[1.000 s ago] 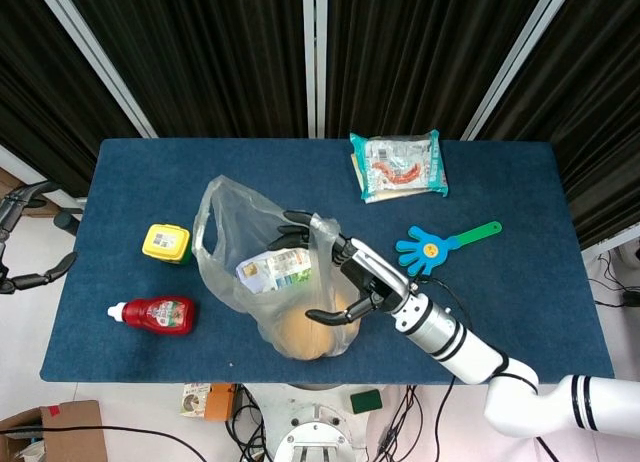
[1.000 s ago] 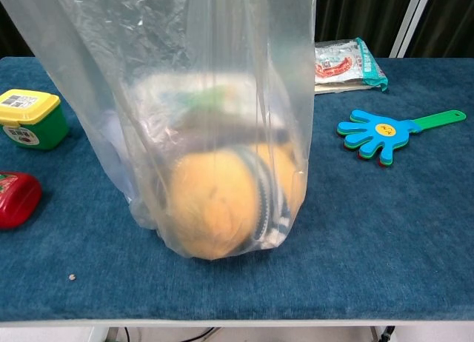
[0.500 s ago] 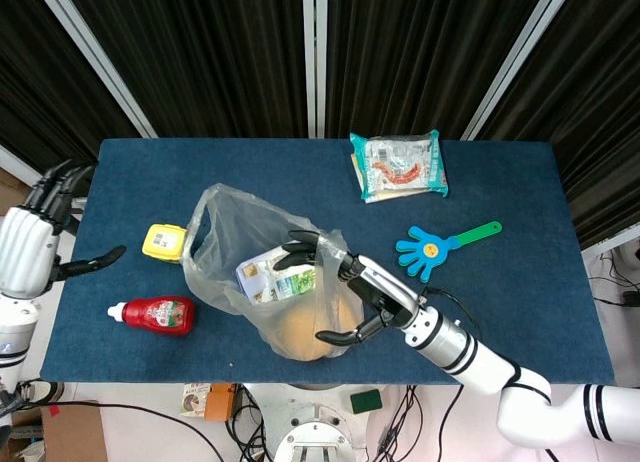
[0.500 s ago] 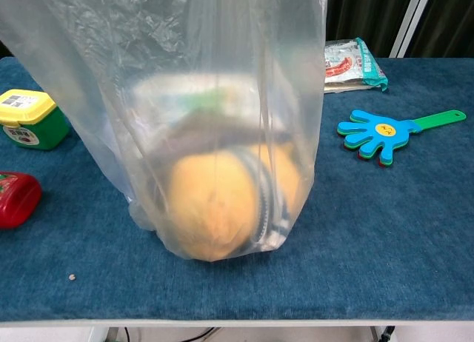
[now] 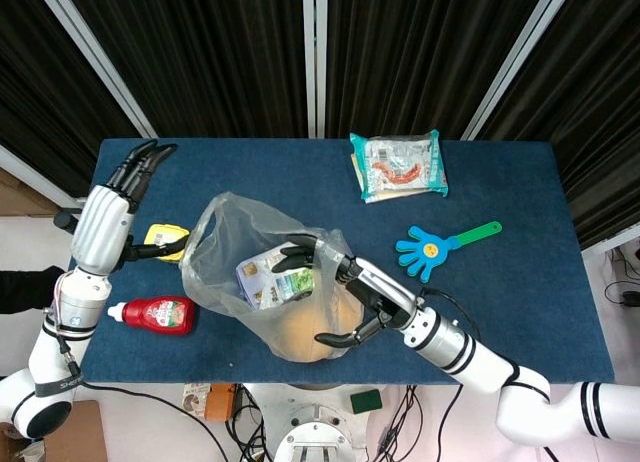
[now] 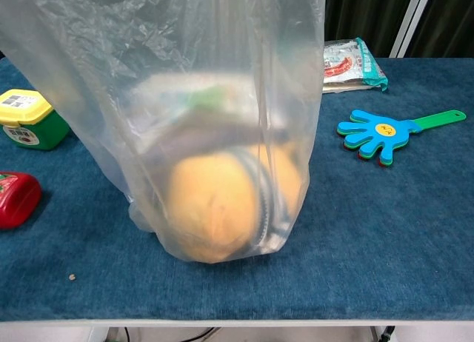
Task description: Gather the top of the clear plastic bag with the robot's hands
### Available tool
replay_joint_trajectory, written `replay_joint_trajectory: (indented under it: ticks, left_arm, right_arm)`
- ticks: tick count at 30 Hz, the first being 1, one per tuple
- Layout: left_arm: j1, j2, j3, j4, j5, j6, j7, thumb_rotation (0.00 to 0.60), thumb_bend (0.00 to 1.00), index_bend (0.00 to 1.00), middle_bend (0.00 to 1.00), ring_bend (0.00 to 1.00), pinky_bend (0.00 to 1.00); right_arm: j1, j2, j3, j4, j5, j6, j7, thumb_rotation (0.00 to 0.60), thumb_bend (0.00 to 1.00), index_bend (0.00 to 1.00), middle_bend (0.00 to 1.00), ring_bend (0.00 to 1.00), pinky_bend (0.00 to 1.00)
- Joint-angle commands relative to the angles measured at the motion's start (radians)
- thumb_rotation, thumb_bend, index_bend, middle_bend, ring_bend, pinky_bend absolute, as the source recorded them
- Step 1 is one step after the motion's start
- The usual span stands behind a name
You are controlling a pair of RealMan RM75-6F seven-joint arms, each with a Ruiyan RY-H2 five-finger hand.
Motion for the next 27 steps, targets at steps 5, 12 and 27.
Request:
replay_joint_trajectory:
  ticks: [5,12,27]
  left_arm:
    - [-0.04,-0.009,-0.006,-0.065,-0.012,-0.053,0.022,0.6,0.0,0.05,0.11,0.05,0.19]
    - [-0.095,-0.04,-0.056,-0.115,-0.095,-0.094,0.032,0.6,0.0,0.05,0.12,0.05,0.19]
    - [-0.138,-0.056,-0.128,-0.148,-0.218,-0.087,0.086,0.6,0.07,0.07,0.17,0.08,0.2]
  right_arm:
    - [0.005,-0.013,0.0,0.016,0.017,0.002,-0.012,0.6,0.22,0.07,0.18,0.06,0.13]
    - [0.0,-0.016,-0.014,0.021,0.009,0.014,-0.016,0.6,0.22,0.07,0.18,0.06,0.13]
    - [-0.006,-0.007,-0.035,0.035,-0.001,0.029,-0.007,0.6,0.22,0.07,0.18,0.06,0.13]
